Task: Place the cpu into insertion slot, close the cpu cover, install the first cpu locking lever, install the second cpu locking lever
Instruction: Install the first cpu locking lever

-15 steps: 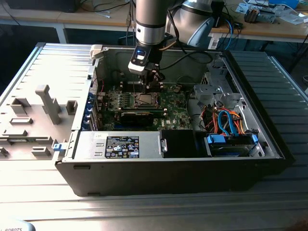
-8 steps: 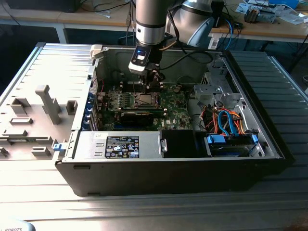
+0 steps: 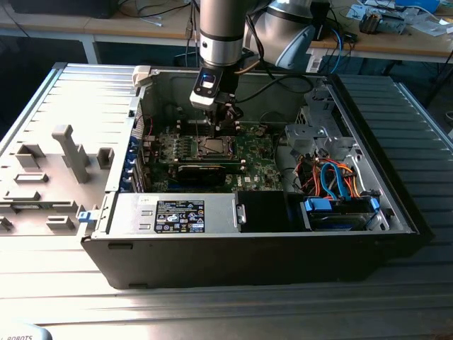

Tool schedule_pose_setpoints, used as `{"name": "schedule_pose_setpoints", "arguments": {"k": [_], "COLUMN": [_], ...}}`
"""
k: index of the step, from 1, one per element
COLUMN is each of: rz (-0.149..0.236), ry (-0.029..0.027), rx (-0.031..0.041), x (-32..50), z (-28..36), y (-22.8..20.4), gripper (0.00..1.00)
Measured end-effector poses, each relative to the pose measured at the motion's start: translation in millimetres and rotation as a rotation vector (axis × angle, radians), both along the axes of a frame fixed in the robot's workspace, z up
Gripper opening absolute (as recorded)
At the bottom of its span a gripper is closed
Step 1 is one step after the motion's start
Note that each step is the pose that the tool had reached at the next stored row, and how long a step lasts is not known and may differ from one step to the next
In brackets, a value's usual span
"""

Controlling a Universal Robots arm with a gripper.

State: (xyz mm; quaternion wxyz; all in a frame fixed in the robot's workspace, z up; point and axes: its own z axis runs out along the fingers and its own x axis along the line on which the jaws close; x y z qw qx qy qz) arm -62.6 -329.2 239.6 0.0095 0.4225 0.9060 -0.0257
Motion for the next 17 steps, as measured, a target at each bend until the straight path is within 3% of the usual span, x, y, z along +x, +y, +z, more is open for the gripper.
{"name": "schedule_pose_setpoints", "arguments": {"k": [17], "rz": [0.040], "ry": [0.0000], "rx": [0.0000], "x": [0.0], "z": [0.0], "y": [0.0], "gripper": [0.11]}}
